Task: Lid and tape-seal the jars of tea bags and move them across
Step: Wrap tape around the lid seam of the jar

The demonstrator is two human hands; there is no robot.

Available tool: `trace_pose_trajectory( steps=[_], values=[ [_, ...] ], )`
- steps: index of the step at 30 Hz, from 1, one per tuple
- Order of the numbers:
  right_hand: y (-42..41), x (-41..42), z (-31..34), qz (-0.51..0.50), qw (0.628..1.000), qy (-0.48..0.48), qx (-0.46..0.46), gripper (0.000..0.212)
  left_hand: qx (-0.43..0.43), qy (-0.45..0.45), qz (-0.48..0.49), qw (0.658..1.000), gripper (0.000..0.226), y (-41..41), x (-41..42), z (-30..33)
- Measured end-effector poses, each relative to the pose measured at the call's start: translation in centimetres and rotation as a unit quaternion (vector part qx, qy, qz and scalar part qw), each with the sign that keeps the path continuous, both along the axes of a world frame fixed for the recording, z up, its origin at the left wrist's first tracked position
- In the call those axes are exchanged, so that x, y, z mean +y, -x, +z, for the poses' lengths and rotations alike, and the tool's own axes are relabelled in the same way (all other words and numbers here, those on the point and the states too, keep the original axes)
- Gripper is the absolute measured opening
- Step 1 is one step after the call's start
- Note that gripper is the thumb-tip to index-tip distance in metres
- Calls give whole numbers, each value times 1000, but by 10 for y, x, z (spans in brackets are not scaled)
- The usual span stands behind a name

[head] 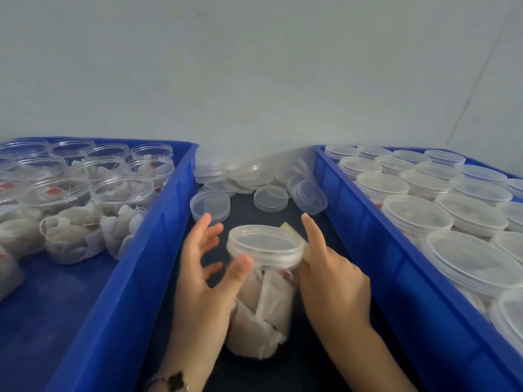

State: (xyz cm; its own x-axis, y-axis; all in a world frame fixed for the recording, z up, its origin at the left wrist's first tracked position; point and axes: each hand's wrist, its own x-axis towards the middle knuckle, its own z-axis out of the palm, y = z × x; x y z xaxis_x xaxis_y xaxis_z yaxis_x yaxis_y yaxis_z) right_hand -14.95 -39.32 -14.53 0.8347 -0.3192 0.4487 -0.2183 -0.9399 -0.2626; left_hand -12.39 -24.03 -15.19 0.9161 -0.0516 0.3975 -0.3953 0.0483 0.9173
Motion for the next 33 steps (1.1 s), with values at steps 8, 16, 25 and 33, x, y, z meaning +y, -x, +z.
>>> trace_pose_trajectory(
  steps=[8, 16, 25, 33],
  values=[
    [6, 2, 6, 210, 953, -217, 13, 76, -2, -38, 53, 998, 53, 9, -5, 2],
    [6, -13, 13, 171, 982, -71, -41, 57, -9, -75, 99, 992, 69, 8, -6, 0],
    [18, -39, 31, 269, 914, -301, 35, 95, 14, 14, 8, 1000, 70, 2, 5, 8],
    [21, -50, 36, 223, 944, -239, -34, 74, 26, 37, -22, 999, 73, -1, 13, 9]
  ],
)
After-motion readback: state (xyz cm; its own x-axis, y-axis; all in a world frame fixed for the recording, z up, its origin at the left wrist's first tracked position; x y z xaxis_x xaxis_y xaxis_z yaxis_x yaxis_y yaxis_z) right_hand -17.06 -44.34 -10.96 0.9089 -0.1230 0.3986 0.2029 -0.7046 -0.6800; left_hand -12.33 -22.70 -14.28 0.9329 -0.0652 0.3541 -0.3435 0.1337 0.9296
